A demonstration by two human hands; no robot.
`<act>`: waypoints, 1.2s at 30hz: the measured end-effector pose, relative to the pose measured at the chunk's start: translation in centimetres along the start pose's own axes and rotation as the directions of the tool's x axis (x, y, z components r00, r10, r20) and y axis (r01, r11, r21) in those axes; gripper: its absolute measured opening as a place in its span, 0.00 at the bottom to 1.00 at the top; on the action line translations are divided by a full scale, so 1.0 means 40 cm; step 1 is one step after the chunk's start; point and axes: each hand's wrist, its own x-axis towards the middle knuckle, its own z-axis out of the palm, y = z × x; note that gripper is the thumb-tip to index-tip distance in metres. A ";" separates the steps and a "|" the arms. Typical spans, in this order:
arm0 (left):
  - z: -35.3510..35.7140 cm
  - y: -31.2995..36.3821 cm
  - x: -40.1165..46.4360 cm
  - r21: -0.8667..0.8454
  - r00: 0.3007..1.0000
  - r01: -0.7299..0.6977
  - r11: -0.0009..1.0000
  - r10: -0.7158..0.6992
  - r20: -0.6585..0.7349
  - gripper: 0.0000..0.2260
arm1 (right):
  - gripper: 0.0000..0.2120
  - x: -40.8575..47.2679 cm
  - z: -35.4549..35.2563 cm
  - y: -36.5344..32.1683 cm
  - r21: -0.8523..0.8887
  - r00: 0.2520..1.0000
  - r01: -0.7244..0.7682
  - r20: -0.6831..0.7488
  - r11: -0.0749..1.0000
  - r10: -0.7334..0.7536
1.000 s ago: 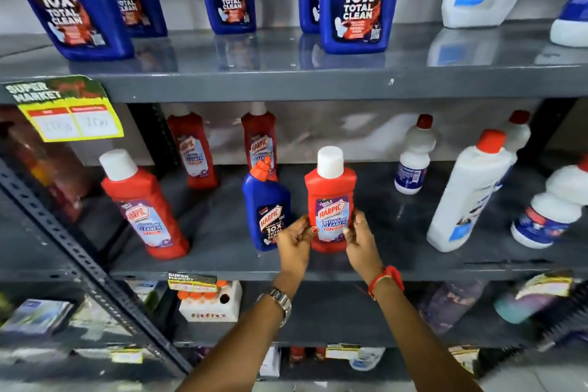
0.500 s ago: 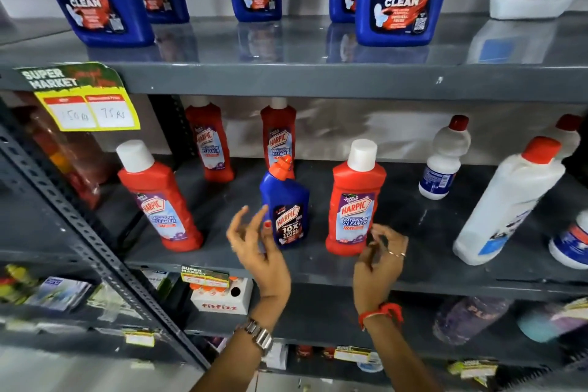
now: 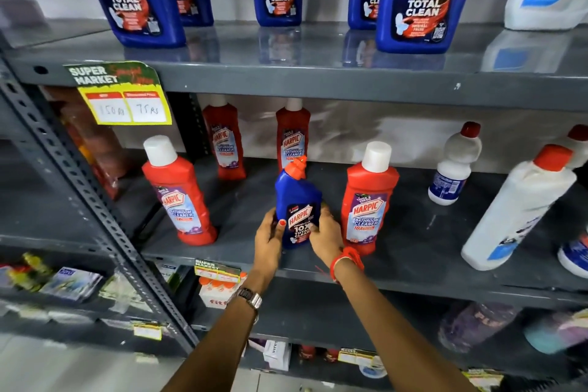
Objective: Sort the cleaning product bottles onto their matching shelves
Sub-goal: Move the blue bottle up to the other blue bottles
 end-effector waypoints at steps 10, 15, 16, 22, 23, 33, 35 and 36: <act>-0.058 0.121 -0.141 -0.110 0.990 -0.141 0.984 0.139 -0.023 0.14 | 0.24 -0.155 -0.042 -0.012 0.168 0.976 0.202 -0.114 0.965 -0.184; -0.081 0.316 -0.167 -0.142 0.936 -0.349 0.926 0.338 -0.095 0.15 | 0.24 -0.239 -0.162 -0.150 0.257 0.896 0.425 -0.256 0.868 -0.363; -0.086 0.361 -0.165 -0.125 0.918 -0.394 0.911 0.382 -0.107 0.15 | 0.23 -0.253 -0.189 -0.183 0.284 0.878 0.466 -0.264 0.838 -0.399; -0.130 0.627 -0.107 -0.117 0.848 -0.529 0.840 0.523 -0.080 0.11 | 0.21 -0.281 -0.350 -0.401 0.329 0.757 0.648 -0.375 0.687 -0.535; -0.133 0.661 -0.090 -0.123 0.839 -0.544 0.830 0.536 -0.093 0.10 | 0.21 -0.275 -0.370 -0.433 0.297 0.738 0.666 -0.395 0.684 -0.547; -0.113 0.863 0.163 -0.016 0.870 -0.491 0.871 0.489 -0.064 0.13 | 0.17 -0.060 -0.420 -0.650 0.145 0.716 0.602 -0.534 0.785 -0.451; -0.116 0.849 0.206 -0.038 0.924 -0.381 0.924 0.380 -0.029 0.12 | 0.16 -0.036 -0.411 -0.655 0.117 0.739 0.559 -0.520 0.821 -0.429; -0.117 0.838 0.222 -0.042 0.937 -0.348 0.936 0.348 -0.021 0.12 | 0.15 -0.026 -0.406 -0.654 0.108 0.750 0.544 -0.507 0.832 -0.425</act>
